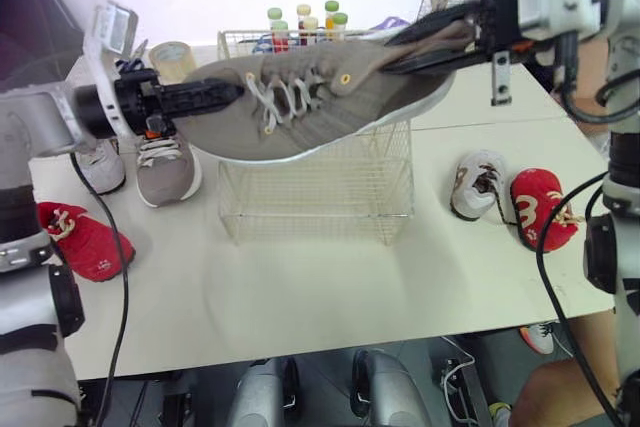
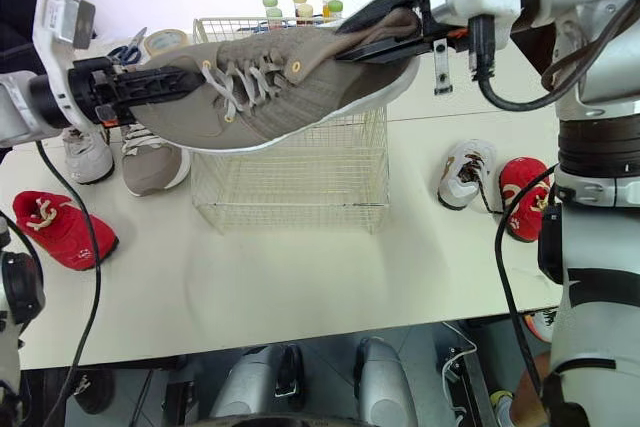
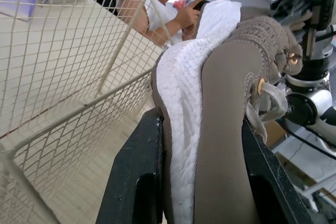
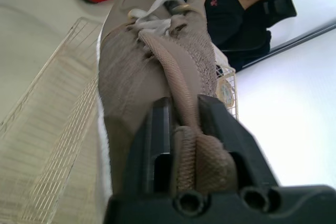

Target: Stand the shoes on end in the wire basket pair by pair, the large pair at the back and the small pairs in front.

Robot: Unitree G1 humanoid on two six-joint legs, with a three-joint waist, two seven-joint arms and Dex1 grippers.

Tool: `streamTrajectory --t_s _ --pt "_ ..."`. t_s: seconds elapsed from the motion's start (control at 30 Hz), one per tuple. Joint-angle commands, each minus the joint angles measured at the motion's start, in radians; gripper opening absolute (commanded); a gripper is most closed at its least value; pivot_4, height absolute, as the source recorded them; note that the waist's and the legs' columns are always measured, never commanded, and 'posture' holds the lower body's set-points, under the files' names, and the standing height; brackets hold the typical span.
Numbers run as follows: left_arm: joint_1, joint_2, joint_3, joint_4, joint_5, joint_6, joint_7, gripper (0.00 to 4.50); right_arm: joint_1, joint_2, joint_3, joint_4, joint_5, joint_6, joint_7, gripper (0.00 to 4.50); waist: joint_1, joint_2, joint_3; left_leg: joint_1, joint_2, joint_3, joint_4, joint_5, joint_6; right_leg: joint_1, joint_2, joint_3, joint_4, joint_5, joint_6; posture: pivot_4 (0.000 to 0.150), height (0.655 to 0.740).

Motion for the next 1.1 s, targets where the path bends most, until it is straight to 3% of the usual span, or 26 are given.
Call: streamTrajectory --t_s 0.03,0.1,0.17,0.37,0.43,0.53,0.63,0.8,1.1 --pt "-0.012 -0.02 0.074 -0.067 -0.077 0.005 0.0 0.81 -0.068 -0.027 -0.048 0.015 0.01 0.053 -0.031 2.51 0.0 0.0 0.0 0.0 0.0 0.0 0.0 0.0 0.0 0.0 0.0 0.0 0.0 0.0 0.0 0.15 0.74" --pt "-0.004 -0.039 0.109 -0.073 -0.09 0.004 0.033 0.81 -0.087 -0.05 -0.066 0.025 0.032 0.134 -0.033 3.65 0.001 0.0 0.0 0.0 0.0 0.0 0.0 0.0 0.0 0.0 0.0 0.0 0.0 0.0 0.0 0.15 0.74" --pt "0.006 -0.061 0.154 -0.089 -0.114 0.008 0.076 0.81 -0.111 -0.073 -0.105 0.04 0.082 0.279 -0.061 4.47 0.002 0.0 0.0 0.0 0.0 0.0 0.0 0.0 0.0 0.0 -0.001 0.0 0.0 0.0 0.0 0.15 0.74" --pt "0.045 -0.169 0.316 -0.178 -0.266 -0.013 0.293 0.81 -0.066 -0.158 -0.326 0.134 0.205 0.771 -0.35 4.47 0.006 -0.001 -0.001 0.0 0.001 -0.002 0.0 0.0 0.0 0.001 -0.002 0.0 0.0 0.0 0.0 0.15 0.74" --pt "0.053 -0.209 0.345 -0.204 -0.307 -0.042 0.366 0.81 -0.038 -0.148 -0.477 0.154 0.306 0.975 -0.459 4.47 0.008 -0.003 -0.001 0.0 0.0 -0.002 0.0 0.0 0.0 0.001 -0.002 0.0 -0.001 0.0 0.0 0.15 0.74" --pt "0.057 -0.282 0.363 -0.248 -0.363 -0.105 0.459 0.81 0.105 -0.051 -0.739 0.044 0.461 1.239 -0.605 4.47 0.006 -0.004 -0.001 0.002 0.0 -0.002 0.0 0.0 0.0 0.003 -0.002 0.0 -0.001 0.0 0.0 0.15 0.74" --pt "0.038 -0.335 0.346 -0.26 -0.385 -0.167 0.515 0.81 0.214 0.099 -0.881 -0.107 0.566 1.358 -0.745 4.47 0.001 -0.004 -0.001 0.007 0.001 -0.002 -0.001 0.0 0.0 0.008 -0.002 -0.001 -0.001 0.0 0.0 0.15 0.74" --pt "0.026 -0.376 0.298 -0.249 -0.399 -0.22 0.551 0.81 0.248 0.286 -0.902 -0.272 0.707 1.377 -0.876 4.47 0.001 0.0 -0.001 0.007 0.0 -0.001 -0.001 0.001 -0.002 0.004 -0.001 0.001 0.002 0.0 0.0 0.15 0.74" --pt "0.046 -0.399 0.236 -0.243 -0.436 -0.239 0.58 0.81 0.242 0.328 -0.643 -0.294 0.66 1.085 -0.868 4.47 0.003 -0.001 -0.001 0.006 -0.001 -0.002 0.0 0.001 -0.001 0.005 -0.001 0.001 0.001 0.0 0.0 0.15 0.74"
